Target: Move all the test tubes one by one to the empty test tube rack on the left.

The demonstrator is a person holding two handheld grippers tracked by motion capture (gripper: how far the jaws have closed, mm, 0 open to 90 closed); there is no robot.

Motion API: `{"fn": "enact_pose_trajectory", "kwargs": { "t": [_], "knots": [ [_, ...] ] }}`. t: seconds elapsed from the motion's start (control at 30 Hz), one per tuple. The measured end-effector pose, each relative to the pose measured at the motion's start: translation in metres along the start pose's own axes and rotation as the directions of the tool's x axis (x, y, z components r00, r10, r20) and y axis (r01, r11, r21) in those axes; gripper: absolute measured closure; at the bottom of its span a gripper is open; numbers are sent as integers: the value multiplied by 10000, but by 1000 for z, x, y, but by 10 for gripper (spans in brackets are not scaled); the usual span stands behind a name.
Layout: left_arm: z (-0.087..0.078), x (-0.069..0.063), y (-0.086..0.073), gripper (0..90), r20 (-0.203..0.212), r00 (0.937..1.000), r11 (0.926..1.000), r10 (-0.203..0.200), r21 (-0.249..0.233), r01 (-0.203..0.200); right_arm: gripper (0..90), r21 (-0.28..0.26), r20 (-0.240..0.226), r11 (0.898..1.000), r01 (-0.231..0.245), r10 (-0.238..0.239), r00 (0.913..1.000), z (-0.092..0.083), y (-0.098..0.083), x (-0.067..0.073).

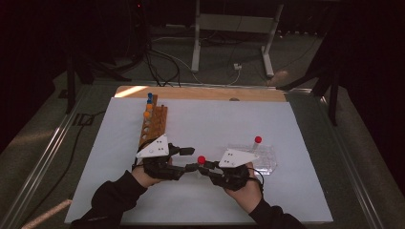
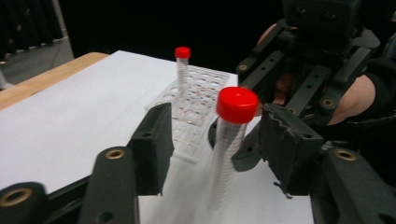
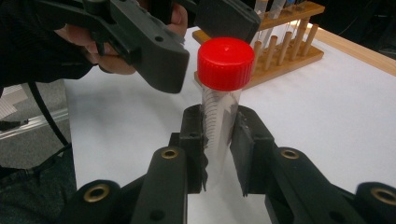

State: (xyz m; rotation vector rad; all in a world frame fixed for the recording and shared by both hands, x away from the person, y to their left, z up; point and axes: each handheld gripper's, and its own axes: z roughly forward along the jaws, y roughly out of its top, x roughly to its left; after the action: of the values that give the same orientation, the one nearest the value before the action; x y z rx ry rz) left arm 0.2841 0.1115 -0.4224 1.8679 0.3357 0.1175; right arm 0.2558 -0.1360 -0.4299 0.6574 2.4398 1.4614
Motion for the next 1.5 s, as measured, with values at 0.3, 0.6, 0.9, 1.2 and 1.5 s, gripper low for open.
{"fn": "enact_pose_trajectory", "kwargs": {
  "t": [0.3,0.6,0.9,1.2,1.5],
  "knots": [
    [7,-3,2,590,216,9996,9998,155,-117,-153,747,59,-103,10000,7,-7,9999,3,0,2],
    [10,-5,5,706,279,9989,9993,371,-43,-370,746,35,-78,10000,36,-36,10000,3,2,3],
    [-1,1,16,712,148,9995,9992,295,-284,-291,644,-544,-93,9984,-149,144,9999,-3,5,2],
    [-30,20,30,715,-773,9968,9984,224,-491,-262,313,-900,292,9952,-395,423,9987,-14,9,1],
    [-62,41,33,715,-1895,9819,9983,-39,-570,-71,98,-1503,832,9871,-557,688,9942,-27,12,2]
  ]
}}
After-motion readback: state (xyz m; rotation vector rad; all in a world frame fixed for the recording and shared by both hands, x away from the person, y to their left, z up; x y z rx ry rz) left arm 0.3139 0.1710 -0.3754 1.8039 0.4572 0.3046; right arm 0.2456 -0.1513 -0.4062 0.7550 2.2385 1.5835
